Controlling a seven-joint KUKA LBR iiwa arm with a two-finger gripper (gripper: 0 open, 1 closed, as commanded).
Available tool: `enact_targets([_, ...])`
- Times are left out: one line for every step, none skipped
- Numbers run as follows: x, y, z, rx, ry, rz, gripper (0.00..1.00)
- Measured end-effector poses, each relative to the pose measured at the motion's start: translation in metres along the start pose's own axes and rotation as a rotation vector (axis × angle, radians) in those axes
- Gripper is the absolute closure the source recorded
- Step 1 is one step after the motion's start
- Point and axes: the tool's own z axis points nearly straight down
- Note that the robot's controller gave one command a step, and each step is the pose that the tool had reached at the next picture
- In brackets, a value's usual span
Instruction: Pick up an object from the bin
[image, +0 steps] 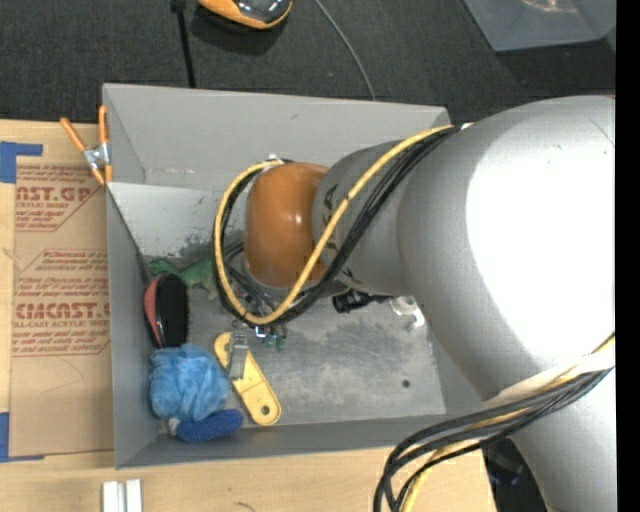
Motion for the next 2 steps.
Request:
enact_targets([0.004, 0.004, 0.012, -0.005, -0.005, 0.046, 0.00])
enact_targets([0.039, -0.033, -0.007, -0.001, 0.000, 0.102, 1.00])
